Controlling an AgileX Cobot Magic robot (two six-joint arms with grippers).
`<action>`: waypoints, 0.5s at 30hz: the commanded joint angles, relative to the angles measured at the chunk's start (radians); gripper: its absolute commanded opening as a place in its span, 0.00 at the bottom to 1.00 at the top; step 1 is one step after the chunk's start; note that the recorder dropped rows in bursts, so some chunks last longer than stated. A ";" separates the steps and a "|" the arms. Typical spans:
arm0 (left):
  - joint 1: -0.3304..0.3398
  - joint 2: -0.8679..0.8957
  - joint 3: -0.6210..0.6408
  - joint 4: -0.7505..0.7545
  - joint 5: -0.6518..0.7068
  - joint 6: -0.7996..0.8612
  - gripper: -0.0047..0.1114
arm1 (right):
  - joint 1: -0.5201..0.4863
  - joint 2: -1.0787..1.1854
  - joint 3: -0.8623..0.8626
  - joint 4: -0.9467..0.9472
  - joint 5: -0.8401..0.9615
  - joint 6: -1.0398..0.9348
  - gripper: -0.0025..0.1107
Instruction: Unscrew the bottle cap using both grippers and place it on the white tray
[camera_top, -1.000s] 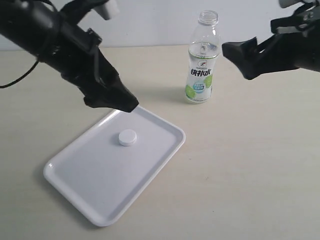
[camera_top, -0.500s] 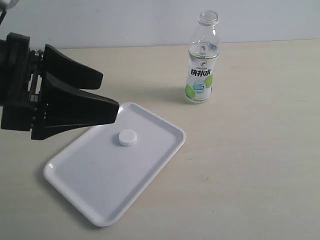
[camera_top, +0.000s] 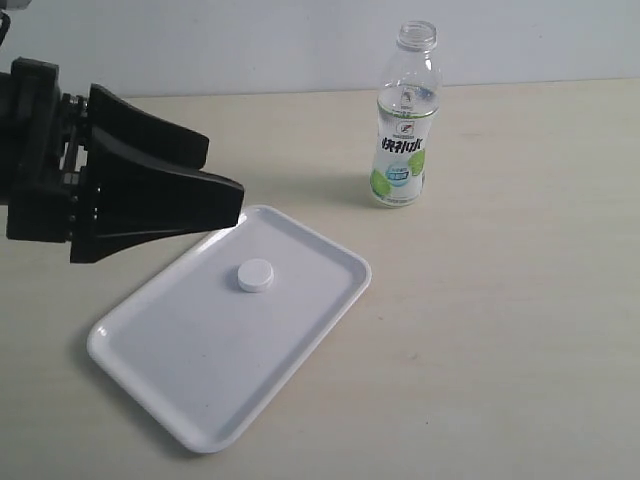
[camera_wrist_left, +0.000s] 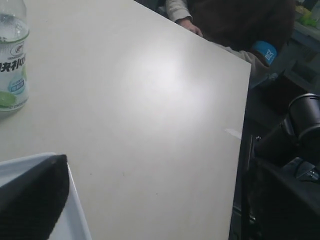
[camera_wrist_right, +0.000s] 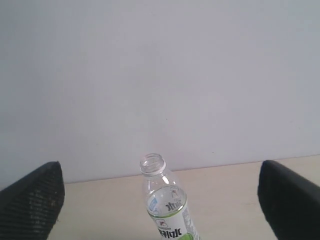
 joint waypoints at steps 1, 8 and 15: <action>-0.003 -0.004 0.003 -0.040 -0.011 0.021 0.82 | -0.003 -0.003 0.005 0.004 -0.054 0.026 0.95; -0.003 -0.004 0.003 -0.046 -0.026 0.035 0.23 | -0.003 -0.003 0.005 0.004 -0.014 0.103 0.71; -0.003 -0.004 0.006 0.017 -0.047 0.002 0.04 | -0.003 -0.003 0.058 -0.145 -0.121 0.108 0.02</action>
